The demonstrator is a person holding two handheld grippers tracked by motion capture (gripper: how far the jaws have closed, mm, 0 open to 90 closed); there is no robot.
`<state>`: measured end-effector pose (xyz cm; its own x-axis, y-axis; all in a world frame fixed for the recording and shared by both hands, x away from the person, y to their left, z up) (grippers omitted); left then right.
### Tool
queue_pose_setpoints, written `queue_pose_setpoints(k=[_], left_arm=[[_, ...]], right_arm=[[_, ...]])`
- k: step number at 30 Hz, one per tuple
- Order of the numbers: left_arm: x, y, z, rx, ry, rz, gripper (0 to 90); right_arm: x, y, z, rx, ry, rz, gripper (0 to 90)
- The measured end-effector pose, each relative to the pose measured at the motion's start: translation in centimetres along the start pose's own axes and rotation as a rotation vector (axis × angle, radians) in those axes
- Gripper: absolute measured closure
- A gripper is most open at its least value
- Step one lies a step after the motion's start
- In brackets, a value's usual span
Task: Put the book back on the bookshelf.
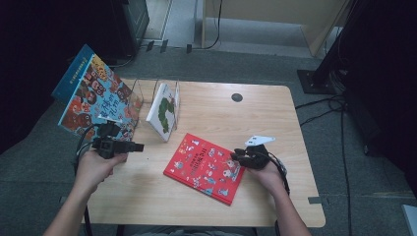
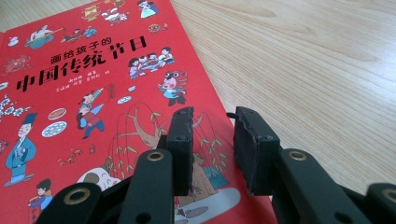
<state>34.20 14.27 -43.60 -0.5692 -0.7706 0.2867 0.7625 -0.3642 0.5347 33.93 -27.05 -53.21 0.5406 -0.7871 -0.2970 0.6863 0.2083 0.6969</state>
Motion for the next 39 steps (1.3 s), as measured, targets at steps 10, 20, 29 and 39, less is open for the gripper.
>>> queue_pose_setpoints(k=[10, 20, 29, 39], left_arm=[[2.2, -1.9, -2.9, -0.004, -0.032, -0.034, 56.9], [4.0, -3.5, -5.3, 0.014, -0.076, -0.067, 69.1], [5.0, -4.6, -7.2, -0.021, -0.080, -0.105, 72.6], [5.3, -5.4, -9.1, -0.040, -0.102, -0.118, 74.8]], right_arm=[[0.3, -0.6, 0.4, 0.007, -0.001, -0.007, 71.8], [0.4, -1.7, 1.6, 0.001, -0.007, -0.006, 85.5], [0.5, -2.9, 2.7, 0.011, -0.010, 0.007, 88.1], [0.9, -4.3, 3.6, -0.018, -0.037, 0.002, 89.3]])
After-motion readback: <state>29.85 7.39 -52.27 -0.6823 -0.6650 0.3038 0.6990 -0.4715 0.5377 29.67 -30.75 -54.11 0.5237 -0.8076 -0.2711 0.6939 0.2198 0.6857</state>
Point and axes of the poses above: each handheld gripper's, and its own axes: z roughly backward along the jaws, y roughly out of its top, x roughly to its right, the point moved 4 cm from there along -z, roughly forward along the jaws, and after that the axes turned 11 degrees about -z, right-handed, at the moved point
